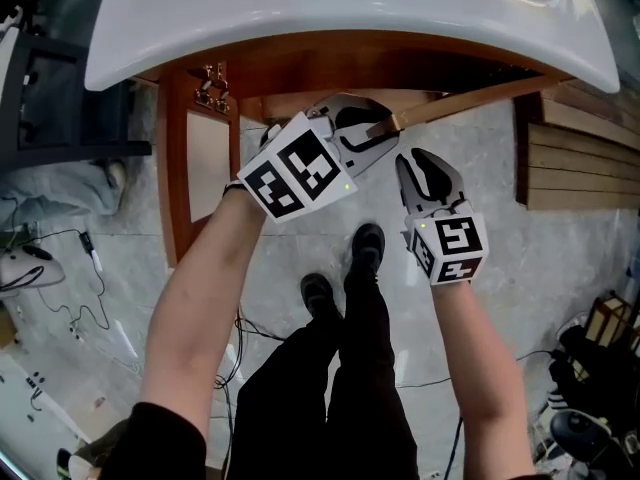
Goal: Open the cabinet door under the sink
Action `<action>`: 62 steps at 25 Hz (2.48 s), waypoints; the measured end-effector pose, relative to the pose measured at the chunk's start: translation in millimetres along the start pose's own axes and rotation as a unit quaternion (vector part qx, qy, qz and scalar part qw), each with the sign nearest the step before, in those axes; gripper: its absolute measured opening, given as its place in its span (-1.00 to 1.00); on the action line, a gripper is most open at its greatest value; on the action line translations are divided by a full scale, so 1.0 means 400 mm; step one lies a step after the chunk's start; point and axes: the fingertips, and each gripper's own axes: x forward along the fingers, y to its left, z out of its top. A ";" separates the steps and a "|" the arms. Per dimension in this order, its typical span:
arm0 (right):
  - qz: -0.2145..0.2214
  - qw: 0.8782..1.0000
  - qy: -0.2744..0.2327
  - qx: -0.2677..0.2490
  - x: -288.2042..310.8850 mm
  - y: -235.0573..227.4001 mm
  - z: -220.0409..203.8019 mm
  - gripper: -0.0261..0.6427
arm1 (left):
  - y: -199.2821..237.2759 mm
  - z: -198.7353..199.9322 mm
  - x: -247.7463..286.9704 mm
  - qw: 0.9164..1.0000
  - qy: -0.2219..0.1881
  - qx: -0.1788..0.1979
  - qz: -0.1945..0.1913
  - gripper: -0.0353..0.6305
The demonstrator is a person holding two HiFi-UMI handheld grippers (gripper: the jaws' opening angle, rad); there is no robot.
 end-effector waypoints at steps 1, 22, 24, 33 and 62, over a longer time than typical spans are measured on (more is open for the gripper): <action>-0.009 1.000 -0.003 0.007 -0.025 -0.011 -0.011 -0.61 | -0.012 -0.001 0.004 1.000 0.003 0.000 0.000 -0.62; -0.006 0.999 -0.006 0.045 -0.356 -0.059 -0.177 -0.66 | -0.255 0.039 0.085 0.996 0.018 -0.061 0.060 -0.60; -0.005 0.999 -0.004 0.048 -0.389 -0.069 -0.195 -0.67 | -0.286 0.045 0.095 0.996 0.022 -0.067 0.059 -0.59; 0.002 0.999 0.022 0.049 -0.519 -0.107 -0.294 -0.67 | -0.439 0.093 0.201 0.993 0.013 -0.094 0.069 -0.57; 0.003 0.997 -0.058 0.054 -0.910 0.005 0.061 -0.70 | -0.670 0.478 -0.147 0.978 -0.019 -0.140 0.153 -0.77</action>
